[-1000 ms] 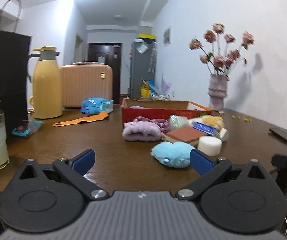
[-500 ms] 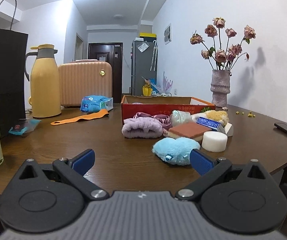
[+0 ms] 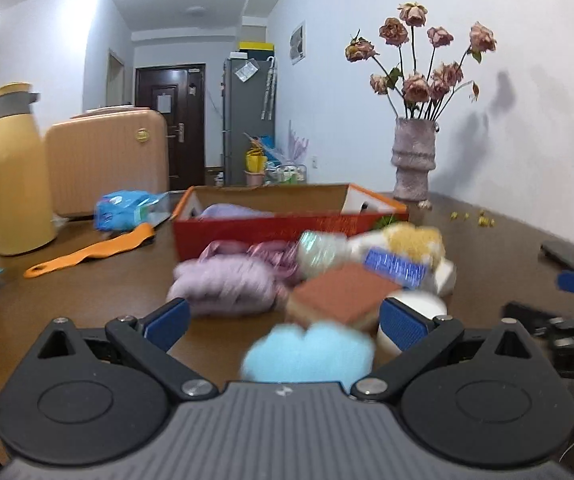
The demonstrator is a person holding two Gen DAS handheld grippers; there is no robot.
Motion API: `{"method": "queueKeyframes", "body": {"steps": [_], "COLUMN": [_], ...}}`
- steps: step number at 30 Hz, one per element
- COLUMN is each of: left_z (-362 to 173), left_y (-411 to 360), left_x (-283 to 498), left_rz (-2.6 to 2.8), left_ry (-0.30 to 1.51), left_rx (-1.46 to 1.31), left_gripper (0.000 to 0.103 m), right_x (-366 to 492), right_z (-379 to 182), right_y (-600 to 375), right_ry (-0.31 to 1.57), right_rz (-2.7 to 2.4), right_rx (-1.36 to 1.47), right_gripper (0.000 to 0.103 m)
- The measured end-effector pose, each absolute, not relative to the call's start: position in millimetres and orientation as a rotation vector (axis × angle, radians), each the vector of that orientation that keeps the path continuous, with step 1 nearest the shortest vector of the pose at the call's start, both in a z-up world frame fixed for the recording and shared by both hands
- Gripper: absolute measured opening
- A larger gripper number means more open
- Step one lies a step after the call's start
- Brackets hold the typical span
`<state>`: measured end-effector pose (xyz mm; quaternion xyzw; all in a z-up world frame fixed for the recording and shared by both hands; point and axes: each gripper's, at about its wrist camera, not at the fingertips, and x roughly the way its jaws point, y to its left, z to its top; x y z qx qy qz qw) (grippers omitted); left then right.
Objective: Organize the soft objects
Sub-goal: 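Grasp the white-and-yellow plush toy with the right tool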
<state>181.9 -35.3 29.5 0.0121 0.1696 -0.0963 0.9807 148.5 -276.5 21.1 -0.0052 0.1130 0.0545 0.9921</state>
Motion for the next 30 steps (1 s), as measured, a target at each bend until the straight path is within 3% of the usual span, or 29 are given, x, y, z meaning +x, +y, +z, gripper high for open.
{"method": "queueKeyframes", "body": {"steps": [6, 8, 11, 13, 14, 19, 24, 30], "left_z": [47, 44, 37, 33, 31, 33, 53, 60], "left_y": [-73, -88, -101, -100, -98, -95, -93, -90], "left_x": [257, 285, 321, 336, 338, 328, 290, 217], "left_rz": [-0.274, -0.296, -0.294, -0.296, -0.296, -0.294, -0.294, -0.354], "left_ry": [0.346, 0.374, 0.448, 0.489, 0.496, 0.468, 0.393, 0.336], "left_rx": [0.042, 0.061, 0.055, 0.022, 0.009, 0.018, 0.024, 0.023], "left_gripper": [0.102, 0.095, 0.082, 0.079, 0.079, 0.079, 0.080, 0.084], "right_x": [238, 269, 309, 330, 339, 339, 298, 222], "right_z": [51, 55, 52, 44, 39, 35, 64, 80], "right_y": [-293, -295, -295, -294, -294, -300, -304, -305], "right_ry": [0.256, 0.300, 0.367, 0.436, 0.480, 0.456, 0.287, 0.220], "right_rz": [0.159, 0.171, 0.211, 0.214, 0.230, 0.250, 0.210, 0.258], "right_rx": [0.021, 0.049, 0.078, 0.086, 0.102, 0.163, 0.169, 0.214], "right_gripper": [0.100, 0.095, 0.079, 0.052, 0.046, 0.039, 0.039, 0.039]}}
